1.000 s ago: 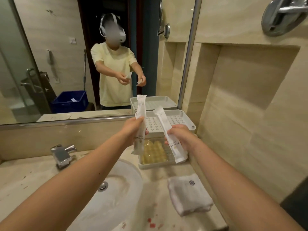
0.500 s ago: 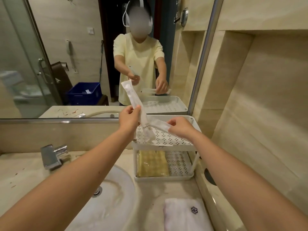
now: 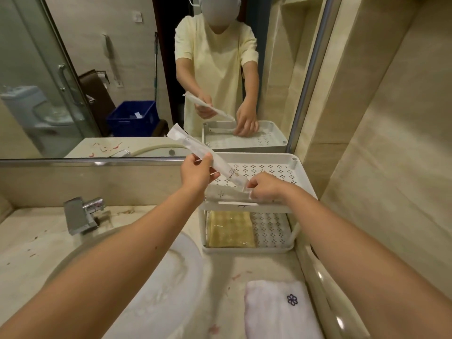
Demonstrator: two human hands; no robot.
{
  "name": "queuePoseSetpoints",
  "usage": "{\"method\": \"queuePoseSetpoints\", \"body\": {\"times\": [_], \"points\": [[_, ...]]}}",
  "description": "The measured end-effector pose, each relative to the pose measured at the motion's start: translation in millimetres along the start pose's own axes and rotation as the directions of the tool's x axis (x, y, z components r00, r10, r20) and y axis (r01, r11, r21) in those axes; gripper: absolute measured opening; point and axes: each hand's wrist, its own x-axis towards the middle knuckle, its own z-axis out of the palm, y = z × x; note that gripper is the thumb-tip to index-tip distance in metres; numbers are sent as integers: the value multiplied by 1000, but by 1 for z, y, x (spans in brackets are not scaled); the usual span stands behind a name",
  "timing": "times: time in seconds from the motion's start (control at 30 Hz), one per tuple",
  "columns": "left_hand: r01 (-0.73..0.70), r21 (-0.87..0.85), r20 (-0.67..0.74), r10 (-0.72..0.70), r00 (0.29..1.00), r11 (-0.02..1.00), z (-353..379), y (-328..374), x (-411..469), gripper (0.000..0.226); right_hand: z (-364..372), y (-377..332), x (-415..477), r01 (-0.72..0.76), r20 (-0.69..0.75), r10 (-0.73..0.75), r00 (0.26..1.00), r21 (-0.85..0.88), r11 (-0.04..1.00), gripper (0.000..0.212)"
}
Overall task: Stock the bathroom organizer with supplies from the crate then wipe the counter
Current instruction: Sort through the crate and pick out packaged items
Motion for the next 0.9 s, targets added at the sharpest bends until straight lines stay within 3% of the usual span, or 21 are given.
{"method": "queuePoseSetpoints", "body": {"times": [0.13,0.27,0.33,0.43,0.53,0.63,0.73,0.8,0.83,0.9], "points": [[24,-2,18,-24,1000,1000,10,-3,-3,16,-3,7,-4,-5,-50,7,999,55,998,41],[37,29,32,-38,999,999,18,-6,-8,21,-9,12,-10,101,-390,43,920,343,934,35],[56,23,63,-57,996,998,25,-8,-11,24,-11,11,-13,219,-440,-20,898,407,887,24],[95,2,118,-94,988,996,35,-9,-19,26,-10,7,-21,294,-409,-149,900,320,901,39],[126,-4,160,-123,979,992,40,-8,-25,29,-5,7,-21,278,-449,-135,883,270,922,36],[121,-4,110,-120,987,993,41,-8,-25,54,-6,9,-23,249,-462,-108,880,256,934,32],[-3,186,-57,14,998,983,35,-10,-18,88,-8,16,-26,193,-408,-89,909,220,956,30],[-101,338,-101,143,985,936,28,-12,-14,94,-9,21,-28,151,-368,-77,927,177,972,30],[-163,466,-68,219,973,869,24,-15,-11,90,-8,23,-29,134,-348,-73,935,153,979,30],[-321,714,115,348,930,622,16,-22,-6,70,-6,24,-30,109,-307,-73,949,104,989,31]]}}
